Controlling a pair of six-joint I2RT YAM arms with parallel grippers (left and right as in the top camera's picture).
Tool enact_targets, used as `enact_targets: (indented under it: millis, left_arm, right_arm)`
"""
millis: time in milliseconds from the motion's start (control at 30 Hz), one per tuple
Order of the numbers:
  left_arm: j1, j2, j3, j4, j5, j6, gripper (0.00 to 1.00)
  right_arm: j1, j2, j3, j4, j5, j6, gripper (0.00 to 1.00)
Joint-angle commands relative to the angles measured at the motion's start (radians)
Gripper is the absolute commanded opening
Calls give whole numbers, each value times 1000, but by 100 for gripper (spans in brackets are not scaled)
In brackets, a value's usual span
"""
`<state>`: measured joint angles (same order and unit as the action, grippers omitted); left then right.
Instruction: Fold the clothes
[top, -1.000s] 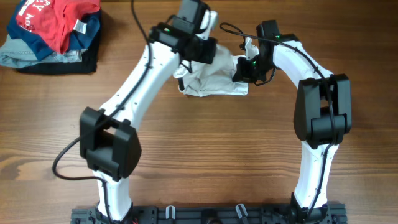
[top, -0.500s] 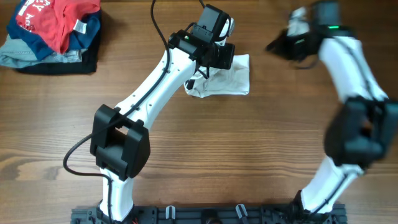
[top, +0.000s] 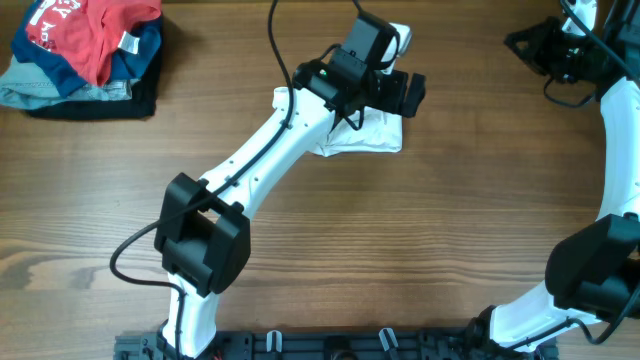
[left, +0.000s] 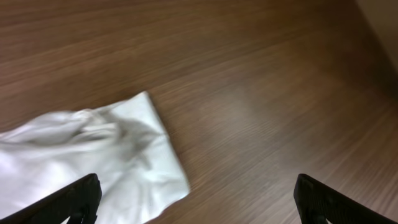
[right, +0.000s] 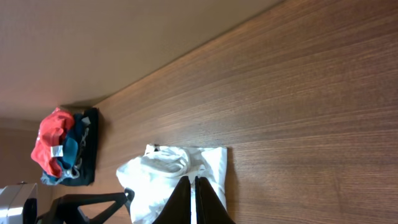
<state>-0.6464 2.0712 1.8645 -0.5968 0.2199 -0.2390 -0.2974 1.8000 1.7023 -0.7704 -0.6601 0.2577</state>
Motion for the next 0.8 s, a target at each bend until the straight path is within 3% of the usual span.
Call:
enact_targets:
  millis: [0,100,233,333,367,500,600,767]
  left_arm:
    - [11,-14,3,22,16,-5,100]
    - [59,-81,11,23,14,-19,100]
    - [206,-214,14,10,15,-131,100]
    - [324,-291,14,-29,15,-166,100]
    - [415,-333,14,-77,14,-166,100]
    - [553,-352,14,-198,14,-166,100]
    - [600,-348,14,-268,11,-166,100]
    - [613,-348,14,-303,-28,-161,100]
  right_arm:
    - [3,9,-7,-5,-26,-6,4]
    - [9,14,-9,-11,-26,-23,4]
    - [63,47,-9,-11,-26,-53,9]
    - [136,82,-9,-3,-31,-100,24]
    - [208,113,-9,19,-33,-126,38]
    - [364,196,-9,107,-29,-155,70]
    - [452,259,-9,148,-12,-207,81]
    - [547,355,-9,158,93,-268,83]
